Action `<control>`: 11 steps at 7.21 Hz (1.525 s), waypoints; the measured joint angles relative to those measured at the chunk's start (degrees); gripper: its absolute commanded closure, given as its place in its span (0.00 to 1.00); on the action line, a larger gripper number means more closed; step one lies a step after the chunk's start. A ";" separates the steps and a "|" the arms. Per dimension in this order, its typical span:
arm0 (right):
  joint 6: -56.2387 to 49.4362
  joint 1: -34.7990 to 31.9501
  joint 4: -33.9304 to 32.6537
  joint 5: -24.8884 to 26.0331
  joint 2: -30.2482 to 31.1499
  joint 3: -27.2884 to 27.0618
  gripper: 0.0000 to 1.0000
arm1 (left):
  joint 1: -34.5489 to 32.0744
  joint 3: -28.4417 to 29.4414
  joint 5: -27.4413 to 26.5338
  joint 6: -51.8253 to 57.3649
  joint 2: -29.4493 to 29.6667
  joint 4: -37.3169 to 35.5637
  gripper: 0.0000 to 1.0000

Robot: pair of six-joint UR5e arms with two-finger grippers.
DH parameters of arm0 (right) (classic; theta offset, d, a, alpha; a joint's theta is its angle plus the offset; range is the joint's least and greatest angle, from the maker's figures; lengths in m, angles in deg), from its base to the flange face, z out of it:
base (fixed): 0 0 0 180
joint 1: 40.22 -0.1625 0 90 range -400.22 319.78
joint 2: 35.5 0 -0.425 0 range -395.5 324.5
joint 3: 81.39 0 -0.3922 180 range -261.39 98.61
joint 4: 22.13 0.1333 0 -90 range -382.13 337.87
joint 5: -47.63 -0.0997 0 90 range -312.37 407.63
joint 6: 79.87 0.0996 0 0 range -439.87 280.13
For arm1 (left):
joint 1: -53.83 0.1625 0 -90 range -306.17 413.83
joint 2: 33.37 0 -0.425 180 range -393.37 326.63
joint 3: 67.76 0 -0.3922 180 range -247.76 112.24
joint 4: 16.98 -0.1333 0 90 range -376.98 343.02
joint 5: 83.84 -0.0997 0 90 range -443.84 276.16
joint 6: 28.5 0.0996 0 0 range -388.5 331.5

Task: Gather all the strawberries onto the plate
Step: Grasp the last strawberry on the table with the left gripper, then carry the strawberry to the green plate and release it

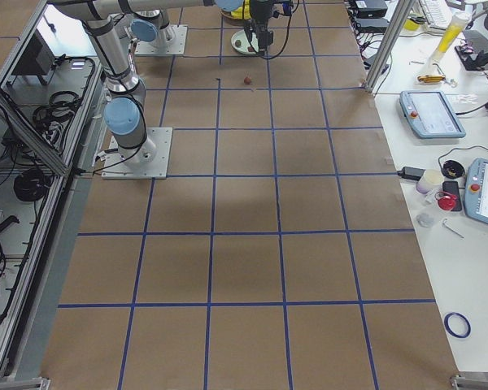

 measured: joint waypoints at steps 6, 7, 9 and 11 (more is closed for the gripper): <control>-0.02 0.05 0.00 0.00 0.03 -0.05 0.00 | -8.01 -0.63 0.51 0.94 8.14 -5.69 0.98; -0.02 0.06 0.00 0.00 0.03 -0.05 0.00 | -8.02 -0.53 0.62 1.25 8.24 -5.76 1.00; -0.03 0.05 0.00 0.02 0.03 0.01 0.00 | -7.97 -0.05 0.54 3.97 7.53 -5.79 1.00; -0.12 0.04 0.00 0.04 -0.02 0.13 0.00 | -4.48 0.35 -1.58 11.85 4.83 -3.01 1.00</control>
